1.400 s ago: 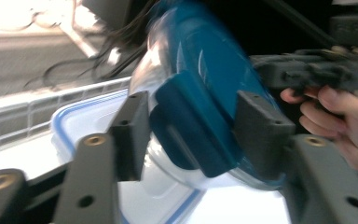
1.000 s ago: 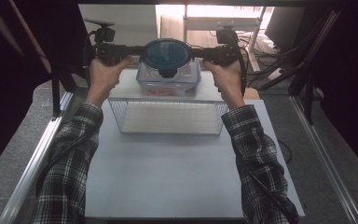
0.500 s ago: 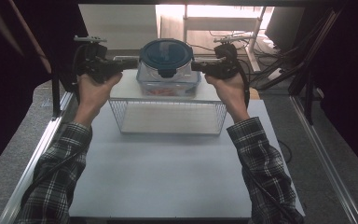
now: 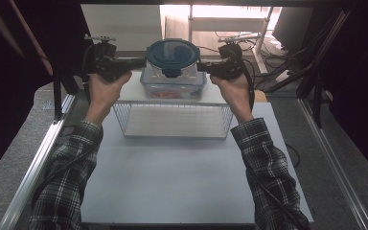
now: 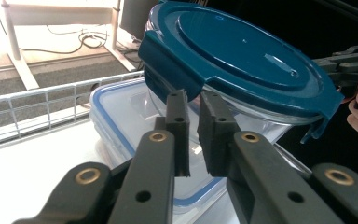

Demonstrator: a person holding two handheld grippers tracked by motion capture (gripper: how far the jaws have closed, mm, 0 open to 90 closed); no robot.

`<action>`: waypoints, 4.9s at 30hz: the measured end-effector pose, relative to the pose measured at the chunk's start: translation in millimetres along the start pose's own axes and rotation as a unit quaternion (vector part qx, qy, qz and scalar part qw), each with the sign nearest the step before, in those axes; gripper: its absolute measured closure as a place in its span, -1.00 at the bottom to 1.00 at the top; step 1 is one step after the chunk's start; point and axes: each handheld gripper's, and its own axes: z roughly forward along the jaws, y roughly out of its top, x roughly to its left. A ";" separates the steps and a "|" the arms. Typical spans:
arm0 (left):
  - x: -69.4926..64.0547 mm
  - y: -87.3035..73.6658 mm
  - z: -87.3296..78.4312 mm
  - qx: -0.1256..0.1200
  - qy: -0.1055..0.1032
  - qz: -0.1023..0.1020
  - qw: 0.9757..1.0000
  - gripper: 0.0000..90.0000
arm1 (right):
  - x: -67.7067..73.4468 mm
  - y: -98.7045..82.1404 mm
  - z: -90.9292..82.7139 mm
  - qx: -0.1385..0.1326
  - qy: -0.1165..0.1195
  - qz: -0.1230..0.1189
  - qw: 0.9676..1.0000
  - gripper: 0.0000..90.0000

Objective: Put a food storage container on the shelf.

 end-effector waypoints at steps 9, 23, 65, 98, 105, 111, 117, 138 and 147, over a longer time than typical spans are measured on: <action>2.5 -26.4 -4.6 -0.005 -0.011 -0.012 1.000 0.22 | 1.7 -16.9 -8.5 -0.002 0.011 -0.009 1.000 0.32; -24.8 -66.6 -4.1 0.038 -0.022 0.043 0.998 -0.76 | 9.9 -51.7 -14.3 -0.006 0.022 -0.039 0.999 -0.65; -60.7 -159.0 -6.9 0.086 -0.039 0.101 0.990 -0.92 | 37.4 -131.7 -26.1 0.029 0.035 -0.085 0.995 -0.93; -51.7 -225.8 -5.2 0.104 -0.016 0.100 0.989 -0.92 | 35.5 -202.9 -20.9 0.061 0.017 -0.074 0.995 -1.00; -54.6 -243.2 -7.3 0.108 -0.019 0.098 0.989 -0.92 | 38.7 -216.0 -18.9 0.065 0.021 -0.072 0.995 -1.00; -60.0 -255.7 -5.0 0.120 -0.017 0.110 0.987 -0.93 | 43.2 -224.8 -17.8 0.068 0.019 -0.080 0.994 -1.00; -65.0 -263.3 -6.1 0.121 -0.021 0.114 0.986 -0.93 | 47.4 -231.3 -19.0 0.073 0.015 -0.089 0.993 -1.00; -59.6 -283.6 -26.5 0.119 -0.015 0.097 0.988 -0.93 | 51.5 -257.0 -35.7 0.077 0.009 -0.107 0.991 -1.00; -57.0 -290.2 -36.6 0.121 -0.006 0.092 0.988 -0.93 | 47.6 -268.8 -48.9 0.076 0.000 -0.106 0.991 -1.00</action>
